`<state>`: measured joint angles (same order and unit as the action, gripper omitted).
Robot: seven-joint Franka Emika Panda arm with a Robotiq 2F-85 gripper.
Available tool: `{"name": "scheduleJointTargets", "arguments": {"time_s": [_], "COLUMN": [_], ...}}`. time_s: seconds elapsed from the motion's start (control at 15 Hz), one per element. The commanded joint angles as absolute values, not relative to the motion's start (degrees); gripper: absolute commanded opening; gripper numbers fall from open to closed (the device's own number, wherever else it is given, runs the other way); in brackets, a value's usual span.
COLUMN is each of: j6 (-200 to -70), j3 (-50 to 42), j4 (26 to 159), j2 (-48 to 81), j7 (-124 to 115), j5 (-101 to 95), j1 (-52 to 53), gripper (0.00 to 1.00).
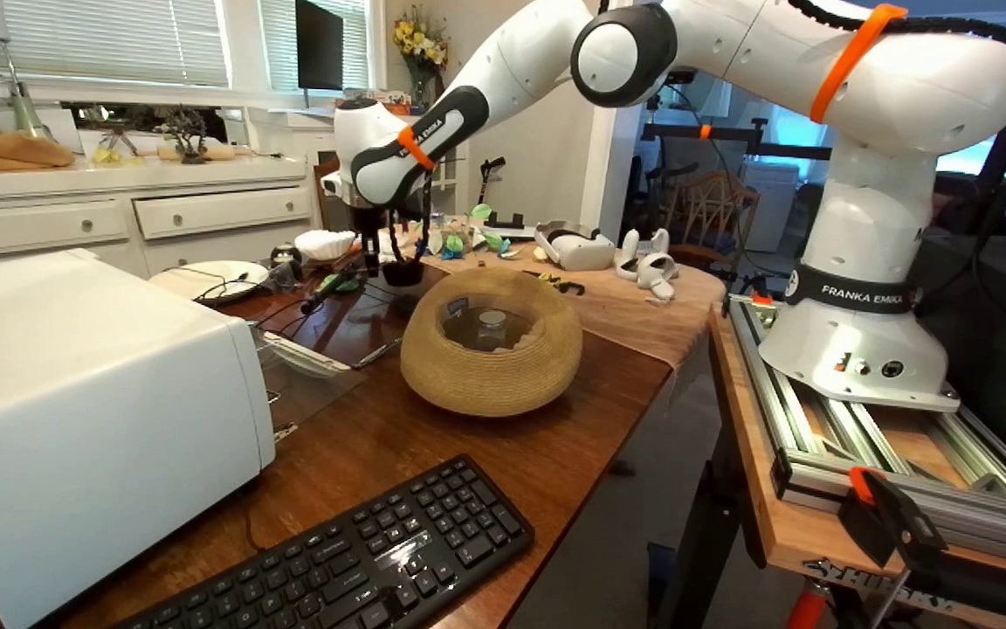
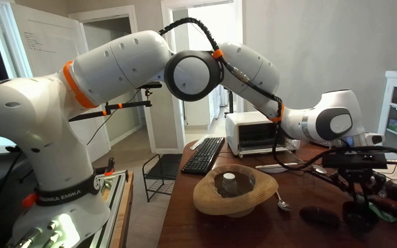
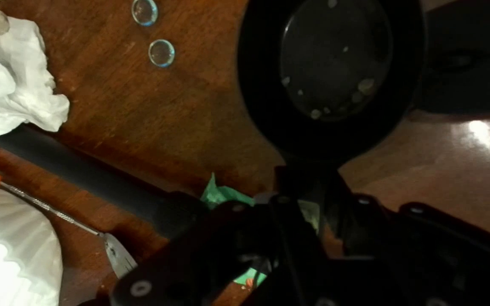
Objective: Put the black measuring cup in the brown hat.
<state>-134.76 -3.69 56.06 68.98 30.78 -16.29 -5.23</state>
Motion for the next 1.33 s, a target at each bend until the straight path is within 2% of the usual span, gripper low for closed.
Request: {"name": "scheduleJointTargets", "arguments": {"time_s": [0.0,0.73,1.0,1.27], "j6": [-134.01,-140.59,-141.19,-138.32], "j3": [-5.3,-7.73,-11.22,-10.16], "j4": [69.93,97.48,108.45,119.45], "j2": [59.66,40.23,30.81,20.32], "j7": [24.35,18.58,8.73,-3.72], "j5": [-17.56,-27.71,-36.67,-46.42], "j1": [-0.99,4.12,9.21,12.78], "gripper": [0.06,0.06,0.06,0.06]}}
